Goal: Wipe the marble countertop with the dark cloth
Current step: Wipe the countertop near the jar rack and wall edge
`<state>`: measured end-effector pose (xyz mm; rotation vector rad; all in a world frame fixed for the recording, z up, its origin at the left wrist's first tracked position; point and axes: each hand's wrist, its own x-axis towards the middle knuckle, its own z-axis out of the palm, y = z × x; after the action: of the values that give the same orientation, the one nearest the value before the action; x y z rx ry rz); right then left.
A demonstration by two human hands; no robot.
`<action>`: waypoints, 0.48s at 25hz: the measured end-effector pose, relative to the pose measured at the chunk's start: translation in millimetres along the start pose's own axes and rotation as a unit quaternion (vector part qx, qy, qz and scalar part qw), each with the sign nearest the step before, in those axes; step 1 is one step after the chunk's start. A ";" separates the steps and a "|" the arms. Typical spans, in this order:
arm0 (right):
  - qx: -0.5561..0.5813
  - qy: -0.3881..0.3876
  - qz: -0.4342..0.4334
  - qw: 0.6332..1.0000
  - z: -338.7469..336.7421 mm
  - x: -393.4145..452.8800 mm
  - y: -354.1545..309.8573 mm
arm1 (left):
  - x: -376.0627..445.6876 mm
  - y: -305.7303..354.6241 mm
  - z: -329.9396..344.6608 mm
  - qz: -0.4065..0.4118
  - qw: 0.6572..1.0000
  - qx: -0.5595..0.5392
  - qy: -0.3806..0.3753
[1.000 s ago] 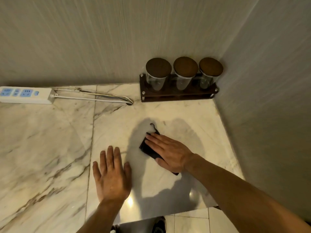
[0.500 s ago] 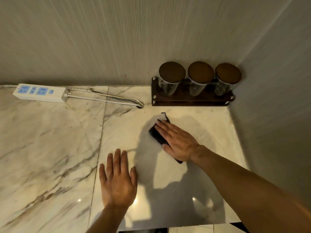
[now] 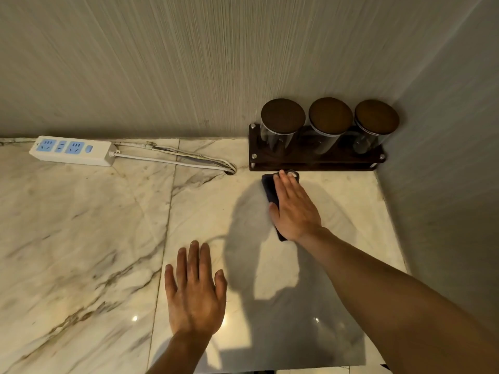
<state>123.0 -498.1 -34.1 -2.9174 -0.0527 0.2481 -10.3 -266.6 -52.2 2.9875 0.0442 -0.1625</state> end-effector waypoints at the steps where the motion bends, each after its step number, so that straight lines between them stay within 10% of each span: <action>1: 0.010 0.006 0.028 1.000 0.1 1.1 -2.6 | 0.1 -0.3 0.1 0.000 1.000 -0.001 0.000; 12: 0.092 0.092 0.255 0.958 13.1 -12.9 -21.9 | 0.6 -1.4 2.2 -0.002 1.000 -0.007 -0.006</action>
<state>107.7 -474.7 -39.9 -2.7002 0.7170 0.0511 -10.0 -265.5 -54.6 2.9730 0.0496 -0.1789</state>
